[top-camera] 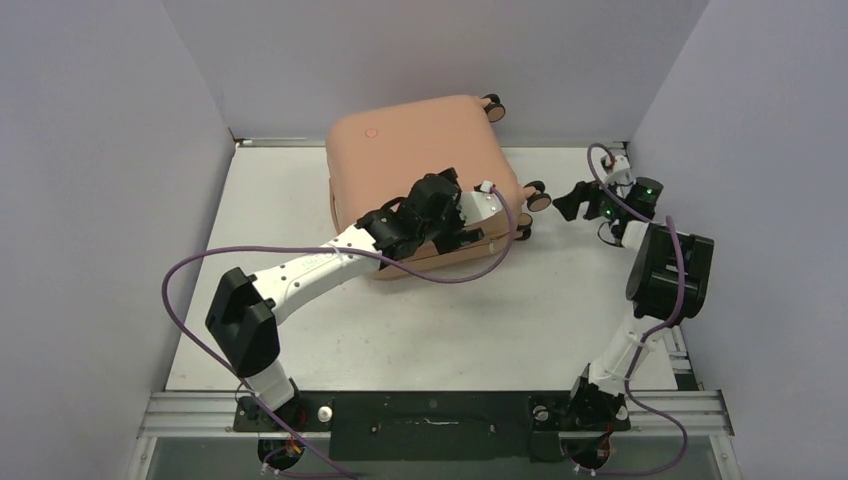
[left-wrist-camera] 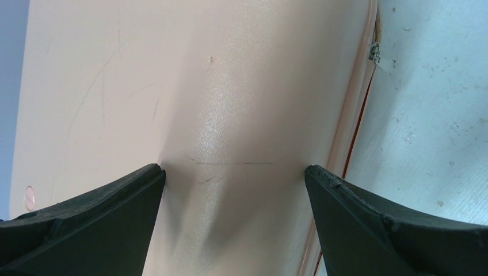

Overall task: Pack the luggage
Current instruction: Zip the luggage at the center of the board.

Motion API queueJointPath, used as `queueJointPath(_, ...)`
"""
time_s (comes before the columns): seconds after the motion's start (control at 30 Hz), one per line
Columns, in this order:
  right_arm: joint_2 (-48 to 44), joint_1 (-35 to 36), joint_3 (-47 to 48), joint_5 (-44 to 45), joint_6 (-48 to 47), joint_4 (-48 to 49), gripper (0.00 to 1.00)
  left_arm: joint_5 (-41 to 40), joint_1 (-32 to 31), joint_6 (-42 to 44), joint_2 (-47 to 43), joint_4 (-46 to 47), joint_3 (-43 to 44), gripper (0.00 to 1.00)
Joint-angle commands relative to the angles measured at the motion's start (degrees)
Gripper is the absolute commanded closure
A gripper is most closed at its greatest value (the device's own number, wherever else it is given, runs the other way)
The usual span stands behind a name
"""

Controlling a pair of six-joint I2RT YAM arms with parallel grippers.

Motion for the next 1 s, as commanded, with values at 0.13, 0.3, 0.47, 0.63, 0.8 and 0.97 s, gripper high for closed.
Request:
queueJointPath(0.13,7.65,8.14,9.37,-11.19,-1.05,0.80,0.09,3.66,4.05,1.83,-4.58,-5.29,0.38,0.04)
queueJointPath(0.3,10.71,10.51,11.78,-14.74,3.86,5.00,0.10,5.20,4.60,1.93,-4.66,-6.03,0.16,0.04)
queueJointPath(0.47,14.22,11.02,11.58,-23.34,21.35,21.27,0.16,5.69,4.56,1.89,-4.68,-6.17,-0.29,0.04)
queueJointPath(0.63,20.53,10.71,7.74,-31.80,67.03,77.56,0.27,5.57,4.74,2.28,-5.09,-6.82,-0.09,0.04)
queueJointPath(0.8,18.32,11.65,2.71,-36.50,68.39,79.08,0.40,6.54,6.20,2.16,-6.24,-8.07,0.93,0.04)
queueJointPath(0.97,13.69,12.39,-4.28,-37.17,66.94,79.15,0.42,7.52,7.94,2.41,-9.10,-8.59,0.19,0.04)
